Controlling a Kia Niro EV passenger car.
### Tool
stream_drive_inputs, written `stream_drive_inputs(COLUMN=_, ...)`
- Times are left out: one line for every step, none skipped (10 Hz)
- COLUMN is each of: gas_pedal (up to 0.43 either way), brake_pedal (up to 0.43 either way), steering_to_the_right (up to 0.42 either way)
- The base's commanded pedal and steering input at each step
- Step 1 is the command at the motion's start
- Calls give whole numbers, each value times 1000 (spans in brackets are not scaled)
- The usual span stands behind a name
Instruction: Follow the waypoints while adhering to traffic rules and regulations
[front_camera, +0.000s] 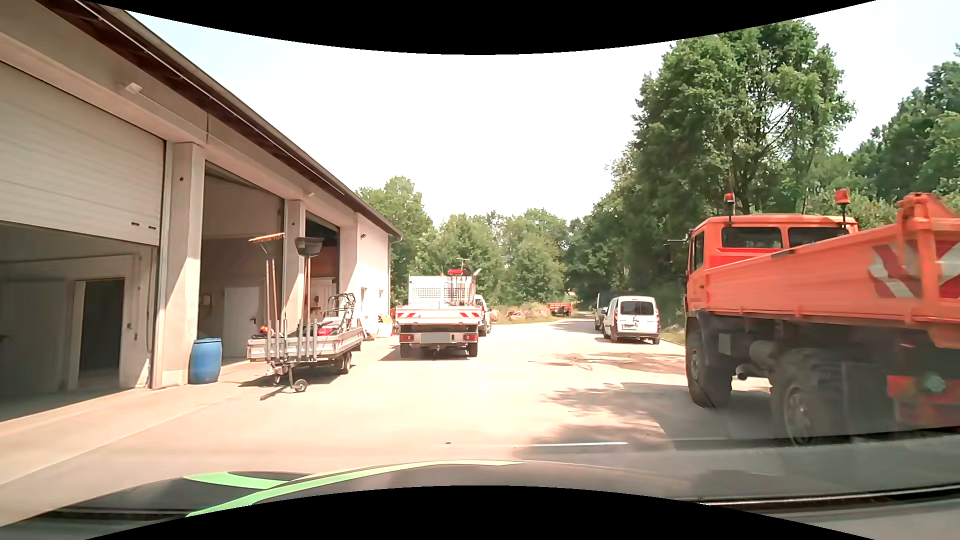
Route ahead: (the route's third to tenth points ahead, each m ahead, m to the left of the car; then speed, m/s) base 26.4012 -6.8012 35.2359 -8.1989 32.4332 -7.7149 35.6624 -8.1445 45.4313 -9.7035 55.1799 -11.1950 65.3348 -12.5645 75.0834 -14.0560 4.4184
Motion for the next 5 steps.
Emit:
stream_drive_inputs(gas_pedal=47, brake_pedal=0, steering_to_the_right=116)
stream_drive_inputs(gas_pedal=59, brake_pedal=0, steering_to_the_right=119)
stream_drive_inputs(gas_pedal=59, brake_pedal=0, steering_to_the_right=123)
stream_drive_inputs(gas_pedal=59, brake_pedal=0, steering_to_the_right=129)
stream_drive_inputs(gas_pedal=59, brake_pedal=0, steering_to_the_right=133)
